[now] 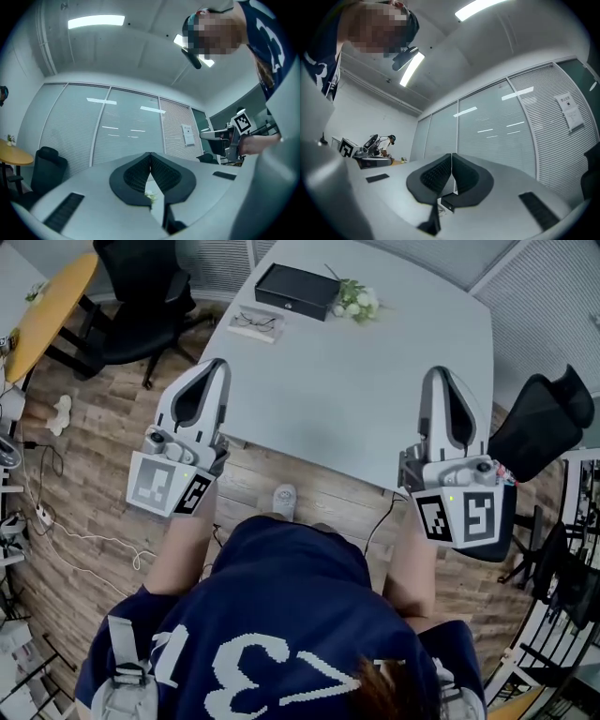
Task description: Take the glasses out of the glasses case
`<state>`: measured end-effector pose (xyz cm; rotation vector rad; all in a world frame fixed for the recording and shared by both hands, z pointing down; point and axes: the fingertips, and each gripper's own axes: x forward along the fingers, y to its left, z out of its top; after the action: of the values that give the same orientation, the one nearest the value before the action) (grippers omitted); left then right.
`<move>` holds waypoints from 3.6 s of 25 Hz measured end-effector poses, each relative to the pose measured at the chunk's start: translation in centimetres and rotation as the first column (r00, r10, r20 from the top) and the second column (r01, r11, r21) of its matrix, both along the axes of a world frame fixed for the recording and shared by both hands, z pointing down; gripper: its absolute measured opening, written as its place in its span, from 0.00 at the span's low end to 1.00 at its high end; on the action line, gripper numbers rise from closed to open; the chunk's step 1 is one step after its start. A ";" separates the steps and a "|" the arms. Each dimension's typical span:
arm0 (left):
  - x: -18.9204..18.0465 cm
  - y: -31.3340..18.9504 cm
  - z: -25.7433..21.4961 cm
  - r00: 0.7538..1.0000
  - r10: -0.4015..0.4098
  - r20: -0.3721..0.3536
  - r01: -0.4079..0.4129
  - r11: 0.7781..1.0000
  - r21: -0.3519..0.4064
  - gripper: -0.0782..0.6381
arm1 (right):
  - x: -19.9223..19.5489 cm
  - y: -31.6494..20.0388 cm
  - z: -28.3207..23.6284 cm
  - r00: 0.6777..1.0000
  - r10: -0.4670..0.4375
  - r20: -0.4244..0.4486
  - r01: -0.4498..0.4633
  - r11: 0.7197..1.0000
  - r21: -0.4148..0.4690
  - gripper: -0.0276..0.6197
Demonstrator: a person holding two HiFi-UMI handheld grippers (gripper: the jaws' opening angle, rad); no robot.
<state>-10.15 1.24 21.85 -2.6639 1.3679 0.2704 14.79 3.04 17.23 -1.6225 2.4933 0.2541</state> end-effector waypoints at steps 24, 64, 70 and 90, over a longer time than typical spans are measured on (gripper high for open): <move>5.8 -15.9 0.5 1.000 -0.011 0.009 0.011 1.000 -0.020 0.13 | 6.7 -16.0 0.2 0.999 0.030 0.028 -0.030 1.000 -0.010 0.08; -12.6 -20.6 11.5 0.920 -0.391 0.027 0.387 0.897 -0.215 0.13 | -25.2 -32.6 28.2 0.751 -0.618 -0.231 0.379 0.692 -0.615 0.21; -14.2 -20.1 14.7 0.908 -0.417 0.033 0.410 0.872 -0.267 0.13 | -28.5 -35.0 38.1 0.679 -0.646 -0.350 0.218 0.632 -0.743 0.21; -16.8 -19.3 16.0 0.888 -0.459 0.038 0.448 0.843 -0.298 0.13 | -28.8 -36.0 39.9 0.614 -0.670 -0.418 0.154 0.621 -0.769 0.08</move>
<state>-26.92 -18.09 37.89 -2.4424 2.1469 0.0563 -13.97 -32.92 57.13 -1.0295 3.8426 -0.2212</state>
